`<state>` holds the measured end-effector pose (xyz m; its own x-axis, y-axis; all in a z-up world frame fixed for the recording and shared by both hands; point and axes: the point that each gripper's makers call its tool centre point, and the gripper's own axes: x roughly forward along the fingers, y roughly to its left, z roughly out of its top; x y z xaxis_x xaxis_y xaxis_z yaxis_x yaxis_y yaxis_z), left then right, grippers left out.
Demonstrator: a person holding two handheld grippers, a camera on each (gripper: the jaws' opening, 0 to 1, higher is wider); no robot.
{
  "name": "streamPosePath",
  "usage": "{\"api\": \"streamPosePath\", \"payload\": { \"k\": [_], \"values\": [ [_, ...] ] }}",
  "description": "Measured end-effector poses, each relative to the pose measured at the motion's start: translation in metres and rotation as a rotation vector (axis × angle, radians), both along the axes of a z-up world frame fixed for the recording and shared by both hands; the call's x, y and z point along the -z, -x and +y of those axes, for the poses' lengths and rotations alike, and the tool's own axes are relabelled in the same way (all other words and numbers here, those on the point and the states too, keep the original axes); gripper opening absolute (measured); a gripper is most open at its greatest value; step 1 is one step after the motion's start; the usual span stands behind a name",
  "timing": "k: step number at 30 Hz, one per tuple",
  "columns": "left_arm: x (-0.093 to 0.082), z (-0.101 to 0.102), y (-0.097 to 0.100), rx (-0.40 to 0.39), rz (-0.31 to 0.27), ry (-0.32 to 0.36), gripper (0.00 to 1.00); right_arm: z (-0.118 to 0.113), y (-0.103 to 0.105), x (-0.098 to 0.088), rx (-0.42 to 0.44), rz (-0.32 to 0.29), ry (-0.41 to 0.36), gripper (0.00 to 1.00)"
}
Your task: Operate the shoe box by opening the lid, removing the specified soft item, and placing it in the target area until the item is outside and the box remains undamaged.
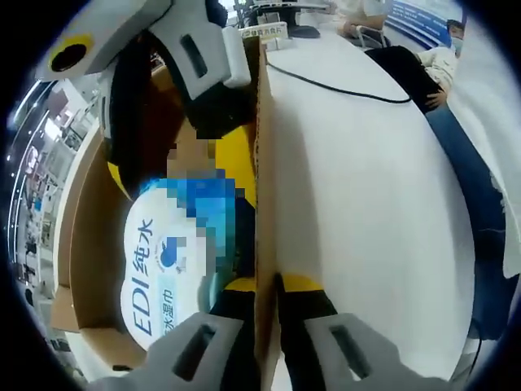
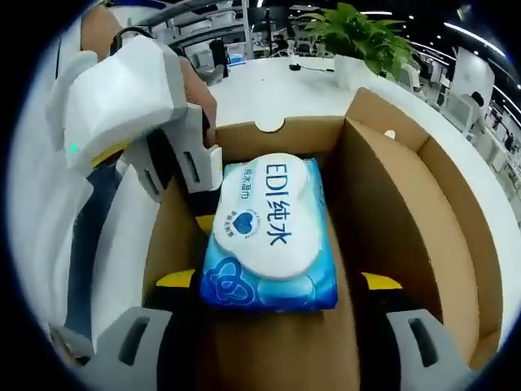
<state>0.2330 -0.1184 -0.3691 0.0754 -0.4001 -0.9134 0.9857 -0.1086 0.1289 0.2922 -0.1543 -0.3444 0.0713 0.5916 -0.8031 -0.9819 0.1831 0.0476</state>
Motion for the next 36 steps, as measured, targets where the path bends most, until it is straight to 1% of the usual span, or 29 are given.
{"api": "streamPosePath", "payload": {
  "k": [2,7,10,11,18,20,23,24,27,36],
  "values": [
    [0.0,0.0,0.0,-0.001,-0.001,0.0,0.03,0.002,0.0,0.0,-0.017,-0.007,-0.005,0.79],
    [0.0,0.0,-0.001,-0.004,0.001,0.0,0.03,0.002,0.002,0.003,-0.02,0.013,-0.001,0.76],
    [0.001,0.0,-0.001,-0.005,-0.002,-0.001,0.03,0.005,0.005,0.007,-0.045,0.018,0.006,0.73],
    [0.001,0.0,-0.001,-0.003,-0.004,-0.003,0.03,0.005,0.004,0.009,-0.049,0.004,0.011,0.73],
    [0.0,0.0,-0.001,-0.003,-0.009,-0.008,0.03,0.006,0.003,0.012,-0.059,0.006,0.029,0.75],
    [0.001,0.0,-0.001,-0.002,-0.011,-0.011,0.03,0.005,0.002,0.016,-0.041,0.025,0.048,0.75],
    [0.001,0.0,-0.001,-0.007,-0.009,-0.01,0.03,0.004,0.003,0.016,-0.039,0.03,0.062,0.74],
    [0.001,0.0,-0.001,-0.007,-0.009,-0.01,0.03,0.002,0.003,0.018,-0.023,0.042,0.084,0.74],
    [0.001,0.0,-0.001,-0.009,-0.008,-0.009,0.03,0.003,0.002,0.019,-0.028,0.046,0.11,0.75],
    [0.001,0.0,-0.001,-0.009,-0.014,-0.012,0.03,0.002,0.002,0.023,-0.028,0.047,0.123,0.75]
  ]
}}
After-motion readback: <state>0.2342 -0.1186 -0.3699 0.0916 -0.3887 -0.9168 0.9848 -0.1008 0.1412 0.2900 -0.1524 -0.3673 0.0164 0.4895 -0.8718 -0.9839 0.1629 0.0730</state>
